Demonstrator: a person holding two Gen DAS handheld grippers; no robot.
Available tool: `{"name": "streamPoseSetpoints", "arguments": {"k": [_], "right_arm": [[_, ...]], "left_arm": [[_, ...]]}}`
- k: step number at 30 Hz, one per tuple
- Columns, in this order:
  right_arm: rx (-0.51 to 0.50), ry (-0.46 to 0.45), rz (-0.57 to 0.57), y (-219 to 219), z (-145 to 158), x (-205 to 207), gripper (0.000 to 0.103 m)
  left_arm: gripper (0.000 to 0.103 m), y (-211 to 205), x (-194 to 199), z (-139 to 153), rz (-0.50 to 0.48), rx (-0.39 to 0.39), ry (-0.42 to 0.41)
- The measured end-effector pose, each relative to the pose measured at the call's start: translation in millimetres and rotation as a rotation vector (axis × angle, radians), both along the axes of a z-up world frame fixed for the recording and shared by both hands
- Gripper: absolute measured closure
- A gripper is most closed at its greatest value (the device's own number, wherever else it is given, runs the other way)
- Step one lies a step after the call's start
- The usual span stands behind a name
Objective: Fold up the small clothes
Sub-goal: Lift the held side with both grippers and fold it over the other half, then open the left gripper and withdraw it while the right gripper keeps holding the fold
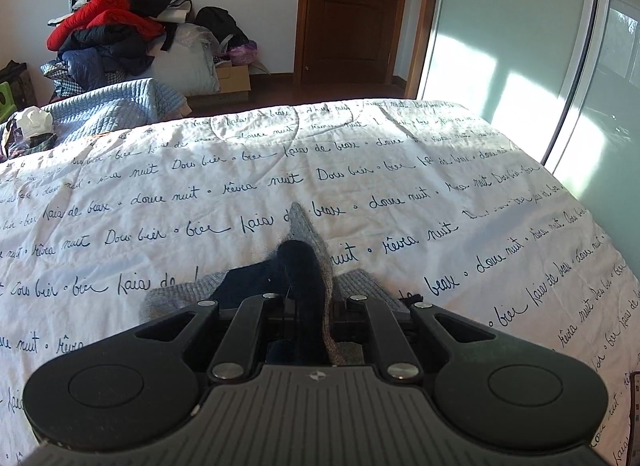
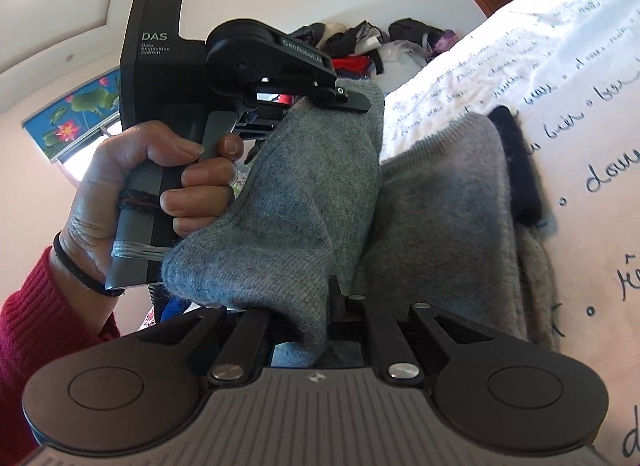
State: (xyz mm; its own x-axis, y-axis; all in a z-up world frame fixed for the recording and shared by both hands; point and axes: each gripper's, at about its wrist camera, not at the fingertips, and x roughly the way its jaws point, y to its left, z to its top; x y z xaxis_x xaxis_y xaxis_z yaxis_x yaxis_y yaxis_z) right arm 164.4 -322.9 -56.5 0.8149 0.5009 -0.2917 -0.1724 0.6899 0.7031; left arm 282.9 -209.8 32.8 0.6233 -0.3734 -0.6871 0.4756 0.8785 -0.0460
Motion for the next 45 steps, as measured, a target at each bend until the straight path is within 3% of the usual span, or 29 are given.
{"name": "streamPoseSetpoints", "arguments": {"k": [19,26,29,33,39,45], "right_arm": [[0.074,0.058,-0.048,-20.7,-14.5,-26.2,0.095],[0.113,0.095,-0.062,-25.6,-17.1,-34.6,0.094],[0.113,0.131,-0.074,-27.2,-19.0,-36.4,0.094],[0.114,0.141,-0.078,-29.2,-17.8,-42.5,0.094],[0.100,0.159,-0.082,-30.2,-15.5,-47.9,0.093],[0.112,0.181,-0.095,-36.0,-13.4,-52.4,0.093]], "left_arm": [[0.091,-52.1,1.9,-34.9,-0.009,0.031,0.063],[0.089,-51.2,13.6,-38.5,-0.011,-0.068,0.158],[0.088,-55.0,10.0,-33.3,-0.038,-0.101,0.157],[0.065,-58.9,1.4,-23.7,-0.041,-0.090,0.109],[0.044,-41.1,-11.1,-11.6,-0.038,-0.043,0.030],[0.041,0.0,-32.9,-12.3,-0.018,-0.015,0.001]]}}
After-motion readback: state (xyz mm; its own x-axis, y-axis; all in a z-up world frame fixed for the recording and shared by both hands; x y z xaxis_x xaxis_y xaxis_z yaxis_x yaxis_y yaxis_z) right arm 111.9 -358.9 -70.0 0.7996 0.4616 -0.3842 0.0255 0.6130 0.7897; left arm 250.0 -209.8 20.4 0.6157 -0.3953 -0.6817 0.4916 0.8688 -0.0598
